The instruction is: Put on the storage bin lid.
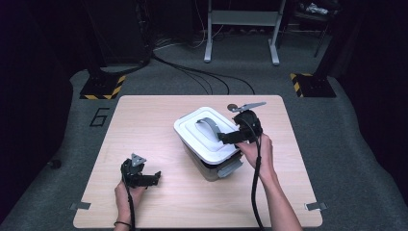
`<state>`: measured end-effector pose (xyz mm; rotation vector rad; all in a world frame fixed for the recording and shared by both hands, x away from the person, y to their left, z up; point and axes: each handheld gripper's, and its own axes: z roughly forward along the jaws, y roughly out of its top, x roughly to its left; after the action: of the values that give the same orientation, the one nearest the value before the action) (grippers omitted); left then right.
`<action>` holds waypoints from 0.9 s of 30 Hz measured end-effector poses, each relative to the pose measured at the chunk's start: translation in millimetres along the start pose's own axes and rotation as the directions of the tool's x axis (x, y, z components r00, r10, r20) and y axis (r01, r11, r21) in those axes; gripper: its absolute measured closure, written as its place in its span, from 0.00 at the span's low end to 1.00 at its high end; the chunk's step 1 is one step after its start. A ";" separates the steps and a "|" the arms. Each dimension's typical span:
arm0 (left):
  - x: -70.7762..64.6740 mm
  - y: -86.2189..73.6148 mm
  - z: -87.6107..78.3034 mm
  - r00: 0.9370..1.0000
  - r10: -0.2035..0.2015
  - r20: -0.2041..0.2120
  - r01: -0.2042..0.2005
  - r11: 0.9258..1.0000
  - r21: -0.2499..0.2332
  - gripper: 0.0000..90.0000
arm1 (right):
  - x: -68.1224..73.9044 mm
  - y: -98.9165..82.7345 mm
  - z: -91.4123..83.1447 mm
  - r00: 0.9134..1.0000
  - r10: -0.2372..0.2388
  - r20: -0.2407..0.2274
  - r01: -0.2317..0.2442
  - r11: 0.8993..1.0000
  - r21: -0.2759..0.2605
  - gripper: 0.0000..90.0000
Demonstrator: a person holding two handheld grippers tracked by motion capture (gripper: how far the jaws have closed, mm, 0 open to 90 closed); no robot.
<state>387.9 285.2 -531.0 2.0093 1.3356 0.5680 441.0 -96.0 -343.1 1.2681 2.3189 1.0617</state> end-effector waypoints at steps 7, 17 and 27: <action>0.0 0.0 0.0 1.000 0.000 0.000 0.000 1.000 0.000 0.00 | -15.3 -23.0 -18.9 0.999 0.018 0.041 -0.016 0.999 -0.046 0.01; 0.0 0.0 0.0 1.000 0.000 0.000 0.000 1.000 0.000 0.00 | -44.2 -78.3 -37.4 0.991 0.074 0.107 -0.065 0.994 -0.087 0.00; -0.7 0.3 0.7 1.000 -0.008 -0.004 0.008 1.000 -0.006 0.00 | -72.7 -150.8 -16.3 0.971 0.186 0.149 -0.173 0.980 -0.099 0.00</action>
<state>388.2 284.3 -531.2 1.9986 1.3420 0.5717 382.5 -214.2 -447.4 1.4940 2.0518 1.0614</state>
